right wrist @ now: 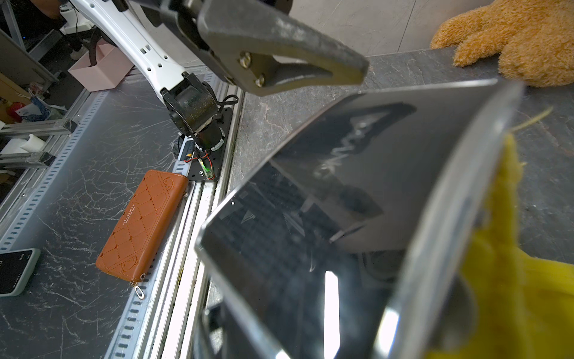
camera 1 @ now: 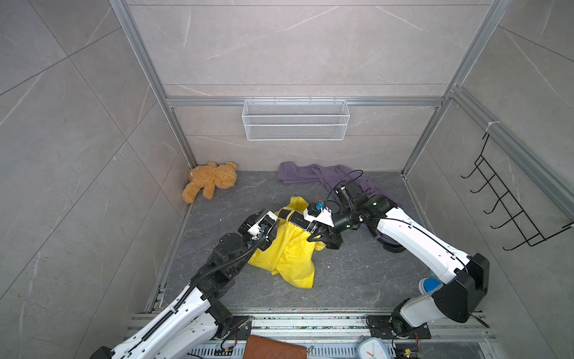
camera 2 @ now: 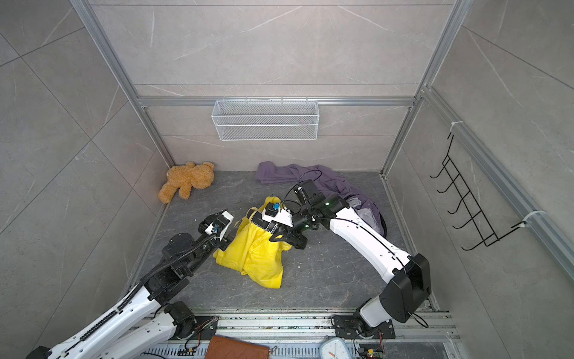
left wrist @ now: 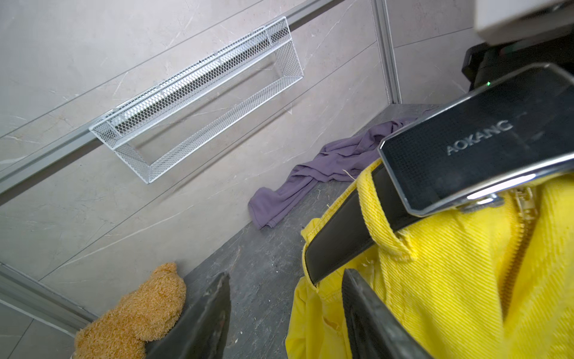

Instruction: Remove the belt from the trousers

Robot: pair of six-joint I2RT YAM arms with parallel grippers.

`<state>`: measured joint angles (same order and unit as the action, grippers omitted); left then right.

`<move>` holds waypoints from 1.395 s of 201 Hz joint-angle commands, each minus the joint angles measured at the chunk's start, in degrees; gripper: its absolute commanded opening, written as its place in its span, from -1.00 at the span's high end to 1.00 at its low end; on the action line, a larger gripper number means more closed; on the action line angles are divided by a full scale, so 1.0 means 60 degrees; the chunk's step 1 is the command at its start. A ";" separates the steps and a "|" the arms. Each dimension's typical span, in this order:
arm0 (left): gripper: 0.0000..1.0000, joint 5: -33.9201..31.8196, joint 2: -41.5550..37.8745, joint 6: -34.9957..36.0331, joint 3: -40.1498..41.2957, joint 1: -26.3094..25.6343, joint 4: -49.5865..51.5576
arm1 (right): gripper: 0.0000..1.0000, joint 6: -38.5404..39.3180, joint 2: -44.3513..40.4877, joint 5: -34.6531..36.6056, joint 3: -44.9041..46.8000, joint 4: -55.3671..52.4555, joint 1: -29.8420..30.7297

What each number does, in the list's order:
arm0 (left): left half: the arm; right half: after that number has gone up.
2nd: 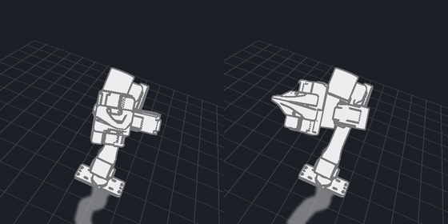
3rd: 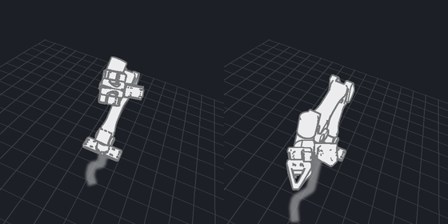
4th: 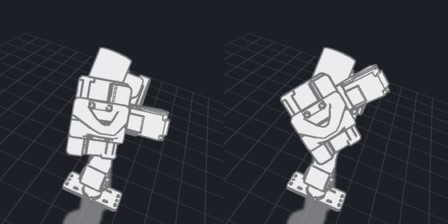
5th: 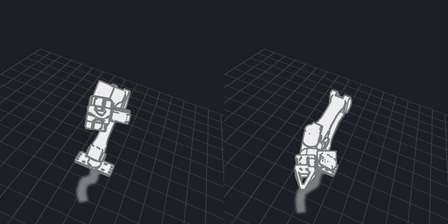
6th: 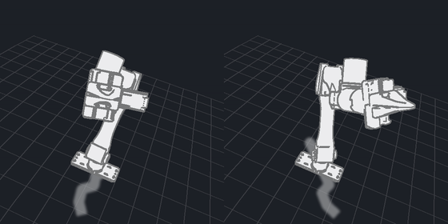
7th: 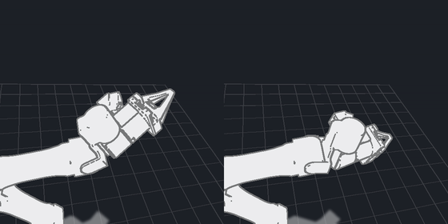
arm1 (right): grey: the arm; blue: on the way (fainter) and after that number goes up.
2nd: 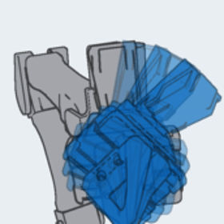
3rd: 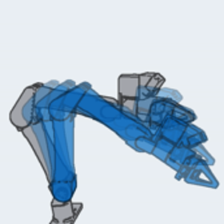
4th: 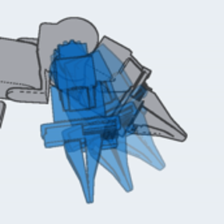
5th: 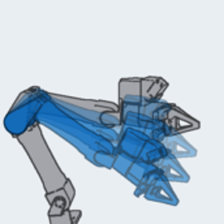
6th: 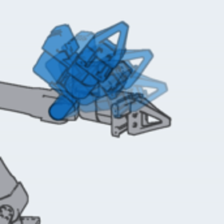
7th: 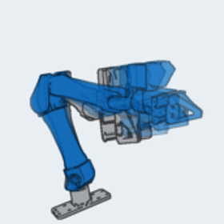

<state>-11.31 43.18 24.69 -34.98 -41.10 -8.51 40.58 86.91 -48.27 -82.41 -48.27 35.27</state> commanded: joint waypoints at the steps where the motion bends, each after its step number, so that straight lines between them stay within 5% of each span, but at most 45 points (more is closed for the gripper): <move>1: -0.19 0.0405 0.0657 0.0015 -0.0252 0.0066 -0.0604 | 1.00 0.0195 -0.0262 -0.0583 -0.0410 0.0091 -0.0030; 64: -0.19 0.0971 0.0976 -0.0213 -0.0316 0.0081 -0.0838 | 1.00 0.0180 -0.0218 -0.0626 -0.0459 0.0091 -0.0016; 133: -0.04 0.1803 0.2210 -0.1237 0.0142 0.0322 -0.3511 | 1.00 0.0180 -0.0203 -0.0915 -0.0481 0.0078 -0.0008; 157: 0.20 0.2085 0.2478 -0.1664 0.0446 0.0543 -0.4433 | 1.00 0.0244 -0.0204 -0.0956 -0.0547 -0.0050 -0.0010; 194: 1.00 0.2720 0.2482 -0.1384 -0.0168 0.0582 -0.3930 | 1.00 0.0168 -0.0108 -0.0797 -0.0467 -0.0012 -0.0039; 212: 1.00 0.2621 0.2352 -0.0975 -0.0874 0.0602 -0.2240 | 1.00 -0.0281 0.0168 -0.0430 -0.0440 0.0172 -0.0197; 236: 1.00 0.1615 0.2283 -0.0893 -0.1995 0.0597 0.1113 | 0.08 -0.1172 0.0436 -0.0106 -0.0453 0.0515 -0.0616; 280: 1.00 0.0200 0.2435 -0.2490 -0.3446 0.0581 0.6303 | -0.48 -0.3126 -0.0999 0.1893 0.1421 0.2720 -0.0689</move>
<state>-4.58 58.74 16.53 -50.54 -37.71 10.81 29.93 86.02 -44.05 -78.39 -39.44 30.81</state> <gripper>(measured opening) 0.060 0.669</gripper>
